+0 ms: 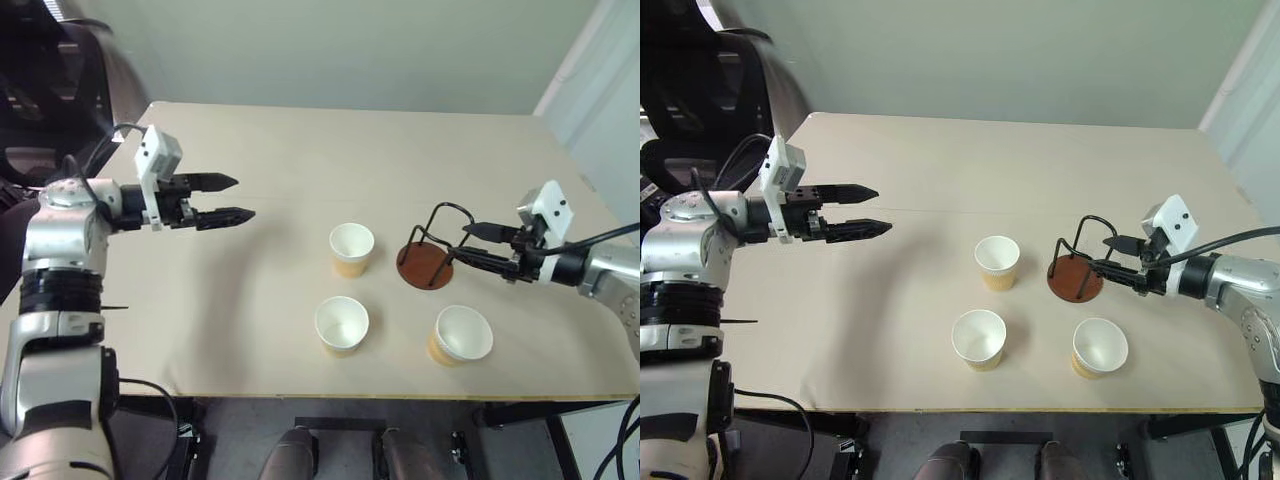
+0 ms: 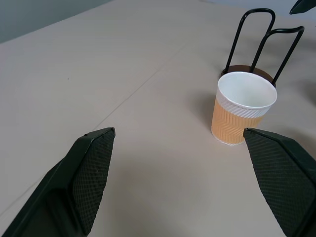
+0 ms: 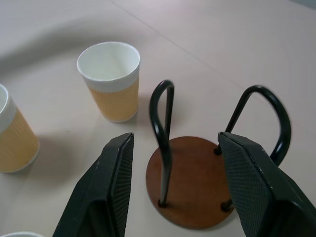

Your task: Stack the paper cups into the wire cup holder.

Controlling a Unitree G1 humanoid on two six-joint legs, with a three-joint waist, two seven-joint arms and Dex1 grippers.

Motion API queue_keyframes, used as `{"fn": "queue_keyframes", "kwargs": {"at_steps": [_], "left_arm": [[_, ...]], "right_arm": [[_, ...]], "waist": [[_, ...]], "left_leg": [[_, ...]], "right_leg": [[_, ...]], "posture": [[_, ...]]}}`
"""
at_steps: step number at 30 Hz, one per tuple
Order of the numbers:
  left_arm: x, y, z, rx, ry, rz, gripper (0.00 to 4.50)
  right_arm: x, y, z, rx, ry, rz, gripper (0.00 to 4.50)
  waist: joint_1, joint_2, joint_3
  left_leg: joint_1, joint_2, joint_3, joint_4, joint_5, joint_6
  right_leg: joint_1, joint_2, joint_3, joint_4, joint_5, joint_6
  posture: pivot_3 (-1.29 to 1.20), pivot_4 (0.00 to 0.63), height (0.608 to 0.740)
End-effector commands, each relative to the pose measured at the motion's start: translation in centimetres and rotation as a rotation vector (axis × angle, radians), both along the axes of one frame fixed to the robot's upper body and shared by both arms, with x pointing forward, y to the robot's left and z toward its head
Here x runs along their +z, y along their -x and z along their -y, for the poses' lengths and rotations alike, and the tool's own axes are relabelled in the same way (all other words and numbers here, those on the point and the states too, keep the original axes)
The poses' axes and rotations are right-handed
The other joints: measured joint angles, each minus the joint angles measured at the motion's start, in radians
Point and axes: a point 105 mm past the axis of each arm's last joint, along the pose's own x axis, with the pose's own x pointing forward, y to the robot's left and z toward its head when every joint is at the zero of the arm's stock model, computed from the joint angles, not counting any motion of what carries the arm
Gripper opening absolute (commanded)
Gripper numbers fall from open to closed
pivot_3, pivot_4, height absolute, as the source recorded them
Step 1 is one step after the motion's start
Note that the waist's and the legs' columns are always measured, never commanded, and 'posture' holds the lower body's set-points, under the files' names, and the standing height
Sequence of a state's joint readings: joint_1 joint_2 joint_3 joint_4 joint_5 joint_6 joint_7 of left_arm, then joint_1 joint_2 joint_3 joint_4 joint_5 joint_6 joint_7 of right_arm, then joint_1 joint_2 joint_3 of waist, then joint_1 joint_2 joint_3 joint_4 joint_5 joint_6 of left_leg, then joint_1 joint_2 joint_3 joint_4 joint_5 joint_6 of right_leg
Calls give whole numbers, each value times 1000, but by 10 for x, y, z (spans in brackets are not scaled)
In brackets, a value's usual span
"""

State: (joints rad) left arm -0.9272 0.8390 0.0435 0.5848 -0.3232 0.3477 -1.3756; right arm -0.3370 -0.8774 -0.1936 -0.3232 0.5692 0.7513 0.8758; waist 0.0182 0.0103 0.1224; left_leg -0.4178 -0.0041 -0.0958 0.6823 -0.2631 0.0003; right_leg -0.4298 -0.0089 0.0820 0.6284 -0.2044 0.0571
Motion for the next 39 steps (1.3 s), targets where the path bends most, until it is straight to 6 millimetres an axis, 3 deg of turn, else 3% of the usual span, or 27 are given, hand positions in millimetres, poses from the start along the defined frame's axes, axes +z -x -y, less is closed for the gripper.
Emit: {"fn": "queue_keyframes", "kwargs": {"at_steps": [1, 7, 15, 24, 34, 39], "left_arm": [[14, -3, 1, -26, -36, 41, 4454], [18, -4, 4, -65, -52, 34, 4454], [30, -8, 19, -123, 5, 50, 4454], [20, -16, 38, -180, 26, 52, 4454], [17, -15, 37, -189, 36, 48, 4454], [19, -14, 35, -185, 38, 61, 4454]], "right_arm": [[15, 6, 3, -13, -5, 75, 2711], [13, 5, 0, -20, -22, 84, 2711], [17, 8, 14, -58, -2, 80, 2711], [11, 20, 26, -97, 28, 20, 2711], [5, 12, 14, -64, 33, -26, 2711], [-1, 4, -3, -33, 19, -53, 2711]], "waist": [[0, 0, 0], [-4, 0, 0], [4, 0, 0], [6, 0, 0], [2, 0, 0], [0, 0, 0]], "left_leg": [[0, 0, 0, 0, 0, 0], [-1, 0, 0, 0, 0, 0], [-2, 0, 0, 0, 0, 0], [-2, 0, 0, 0, 0, 0], [-2, 0, 1, 1, 0, 0], [-2, 0, 1, 1, 1, 1]], "right_leg": [[0, 0, 0, 0, 0, 0], [-1, 0, 0, 0, 0, 0], [-1, 0, 0, 0, 0, 0], [-1, 0, 0, 0, 0, 1], [-1, 1, 1, 0, 1, 2], [-1, 1, 1, 0, 1, 3]], "posture": [[0, 150, 740], [0, 150, 740], [0, 150, 740], [0, 150, 740], [0, 150, 740], [0, 150, 740]]}}
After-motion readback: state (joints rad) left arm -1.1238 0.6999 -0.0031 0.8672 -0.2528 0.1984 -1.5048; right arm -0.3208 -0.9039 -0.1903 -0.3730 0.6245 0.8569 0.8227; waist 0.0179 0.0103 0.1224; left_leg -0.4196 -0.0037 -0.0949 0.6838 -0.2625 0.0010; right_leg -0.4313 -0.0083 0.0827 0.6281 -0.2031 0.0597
